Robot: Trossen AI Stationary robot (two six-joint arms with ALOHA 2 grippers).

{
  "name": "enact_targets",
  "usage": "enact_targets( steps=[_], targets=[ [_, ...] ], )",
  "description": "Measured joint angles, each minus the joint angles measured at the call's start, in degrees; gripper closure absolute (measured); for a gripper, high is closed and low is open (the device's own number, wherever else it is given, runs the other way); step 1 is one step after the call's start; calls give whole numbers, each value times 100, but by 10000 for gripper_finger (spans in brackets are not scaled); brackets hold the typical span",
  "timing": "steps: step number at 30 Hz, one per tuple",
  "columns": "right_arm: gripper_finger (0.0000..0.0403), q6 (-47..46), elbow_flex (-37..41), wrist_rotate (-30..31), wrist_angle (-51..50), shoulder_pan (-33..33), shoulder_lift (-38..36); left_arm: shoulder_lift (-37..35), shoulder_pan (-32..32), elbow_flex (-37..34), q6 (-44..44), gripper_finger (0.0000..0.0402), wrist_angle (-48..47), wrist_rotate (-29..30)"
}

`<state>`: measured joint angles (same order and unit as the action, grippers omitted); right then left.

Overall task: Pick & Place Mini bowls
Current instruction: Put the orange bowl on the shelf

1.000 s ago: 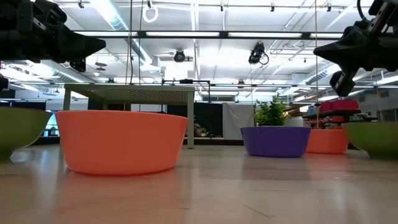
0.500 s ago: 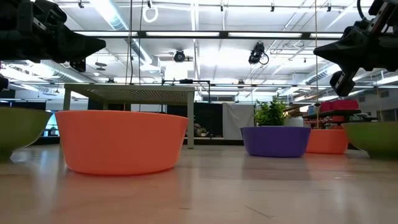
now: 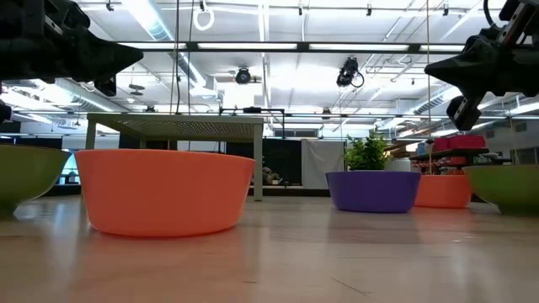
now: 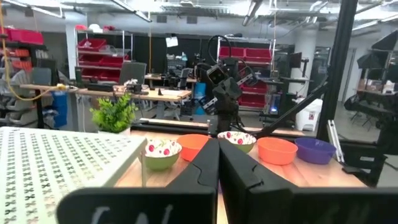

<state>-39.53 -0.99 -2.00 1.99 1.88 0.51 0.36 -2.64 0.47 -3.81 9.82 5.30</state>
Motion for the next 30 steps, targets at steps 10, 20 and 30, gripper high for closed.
enact_targets(
  steps=[10, 20, 30],
  targets=[
    [396, 0, 2, 0, 1, 1, -2, 190, 6, 0, -428, 394, 788, -450],
    [396, 0, 0, 0, 12, 1, -2, 2526, 1006, 403, 571, 394, 2287, -192],
    [396, 0, 2, 0, 17, 1, -2, 5570, 2073, 2717, 372, 391, 211, 566]
  ],
)
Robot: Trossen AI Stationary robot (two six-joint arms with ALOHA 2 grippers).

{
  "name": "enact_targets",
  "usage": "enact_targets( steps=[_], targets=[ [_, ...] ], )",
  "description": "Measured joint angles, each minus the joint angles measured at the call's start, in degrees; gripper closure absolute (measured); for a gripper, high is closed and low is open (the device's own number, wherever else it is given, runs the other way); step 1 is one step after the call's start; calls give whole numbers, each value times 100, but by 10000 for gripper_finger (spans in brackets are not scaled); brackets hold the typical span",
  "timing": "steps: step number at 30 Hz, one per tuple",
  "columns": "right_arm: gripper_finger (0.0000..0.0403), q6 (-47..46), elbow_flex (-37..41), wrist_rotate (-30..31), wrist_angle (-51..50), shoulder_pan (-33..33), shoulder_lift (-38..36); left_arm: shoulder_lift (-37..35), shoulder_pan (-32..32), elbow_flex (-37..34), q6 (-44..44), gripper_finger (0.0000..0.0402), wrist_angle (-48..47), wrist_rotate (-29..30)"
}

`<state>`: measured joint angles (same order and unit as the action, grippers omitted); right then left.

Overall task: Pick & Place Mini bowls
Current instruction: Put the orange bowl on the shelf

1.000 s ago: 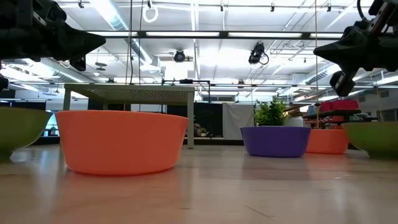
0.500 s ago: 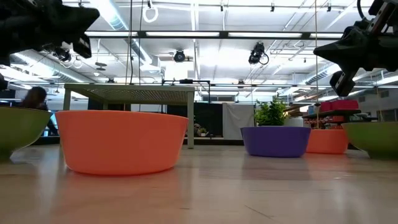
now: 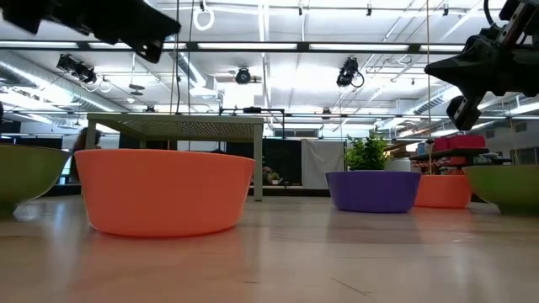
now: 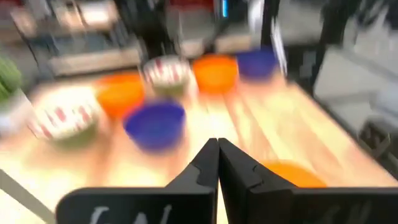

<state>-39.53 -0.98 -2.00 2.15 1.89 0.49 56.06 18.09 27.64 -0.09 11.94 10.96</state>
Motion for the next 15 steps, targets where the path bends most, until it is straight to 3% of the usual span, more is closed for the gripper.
enact_targets(
  steps=[7, 15],
  targets=[
    [396, -1, 0, 0, 0, 0, 0, 1804, 597, 1617, -709, 328, -1923, -222],
    [396, -2, 0, 0, 0, -1, 0, 3380, 1021, 2527, -768, 235, -2119, -1172]
  ],
)
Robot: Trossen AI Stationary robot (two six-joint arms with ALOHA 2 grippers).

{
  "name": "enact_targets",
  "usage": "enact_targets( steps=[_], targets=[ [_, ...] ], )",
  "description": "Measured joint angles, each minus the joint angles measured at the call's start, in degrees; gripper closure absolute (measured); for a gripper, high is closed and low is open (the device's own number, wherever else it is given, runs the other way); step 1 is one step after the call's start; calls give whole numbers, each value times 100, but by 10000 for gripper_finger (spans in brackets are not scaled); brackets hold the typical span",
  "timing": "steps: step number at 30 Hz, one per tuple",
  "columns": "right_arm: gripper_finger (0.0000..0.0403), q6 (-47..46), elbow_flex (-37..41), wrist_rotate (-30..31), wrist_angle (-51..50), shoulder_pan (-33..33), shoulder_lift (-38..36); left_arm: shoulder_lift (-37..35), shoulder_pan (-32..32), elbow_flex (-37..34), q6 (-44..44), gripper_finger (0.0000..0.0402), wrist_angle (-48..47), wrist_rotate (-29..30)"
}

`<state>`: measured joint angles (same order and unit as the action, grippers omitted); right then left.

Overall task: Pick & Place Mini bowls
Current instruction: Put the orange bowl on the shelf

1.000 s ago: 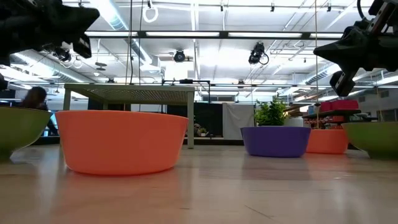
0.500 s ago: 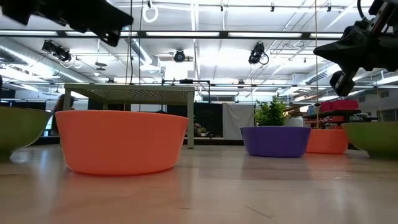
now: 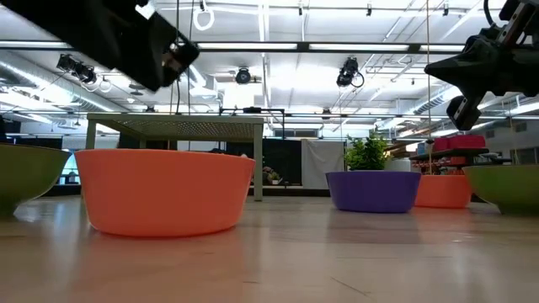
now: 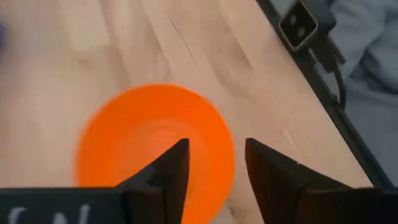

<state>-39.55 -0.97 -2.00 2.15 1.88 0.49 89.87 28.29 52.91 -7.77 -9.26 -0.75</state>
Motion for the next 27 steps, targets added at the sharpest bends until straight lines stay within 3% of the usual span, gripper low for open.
enact_targets(
  steps=[7, 15, 27],
  targets=[
    [396, 0, 0, 0, -2, -1, 0, 895, 367, 480, -82, 223, 3, 346],
    [396, 0, -2, 0, -4, 1, 0, 1402, 535, 907, -695, 253, -4, 1144],
    [396, 2, -2, 0, -2, 1, 0, 1687, 533, 944, -1593, 280, -57, 1181]
  ],
)
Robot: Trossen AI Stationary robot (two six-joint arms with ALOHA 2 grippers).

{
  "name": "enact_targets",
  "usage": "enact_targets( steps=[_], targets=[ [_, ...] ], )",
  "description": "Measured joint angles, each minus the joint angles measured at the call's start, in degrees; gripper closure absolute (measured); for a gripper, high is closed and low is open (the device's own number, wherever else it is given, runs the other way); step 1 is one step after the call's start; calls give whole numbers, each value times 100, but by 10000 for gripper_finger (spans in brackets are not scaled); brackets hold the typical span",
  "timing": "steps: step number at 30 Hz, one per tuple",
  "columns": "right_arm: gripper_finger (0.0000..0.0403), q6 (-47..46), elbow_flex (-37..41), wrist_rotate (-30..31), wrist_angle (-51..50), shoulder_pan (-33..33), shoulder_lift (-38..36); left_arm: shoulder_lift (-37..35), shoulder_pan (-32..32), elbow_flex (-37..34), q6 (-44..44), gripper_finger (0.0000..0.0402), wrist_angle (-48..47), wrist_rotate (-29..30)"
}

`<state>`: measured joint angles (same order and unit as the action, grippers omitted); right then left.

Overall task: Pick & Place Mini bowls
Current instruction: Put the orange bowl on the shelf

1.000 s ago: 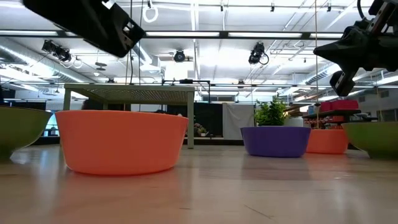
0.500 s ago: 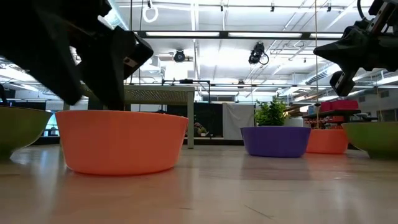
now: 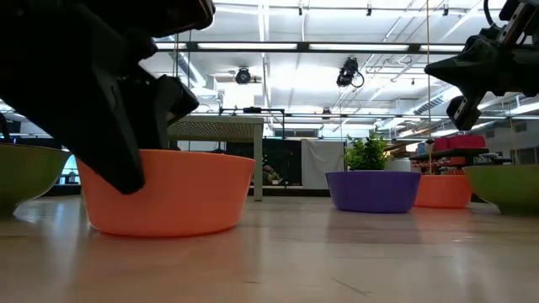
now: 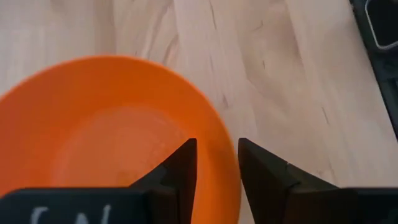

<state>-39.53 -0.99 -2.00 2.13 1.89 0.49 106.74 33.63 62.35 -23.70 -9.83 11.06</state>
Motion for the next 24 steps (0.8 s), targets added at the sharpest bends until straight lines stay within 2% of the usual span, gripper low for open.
enact_targets(
  steps=[8, 18, 24],
  targets=[
    [396, -1, 1, 0, -2, -1, 0, -6, 0, 197, -150, 305, 0, 137],
    [396, 0, 2, 0, -2, -1, 0, -13, -7, 496, -119, 394, -845, 137],
    [396, 0, 0, 0, -2, -2, 0, -13, -7, 496, -121, 393, -892, 139]
  ],
)
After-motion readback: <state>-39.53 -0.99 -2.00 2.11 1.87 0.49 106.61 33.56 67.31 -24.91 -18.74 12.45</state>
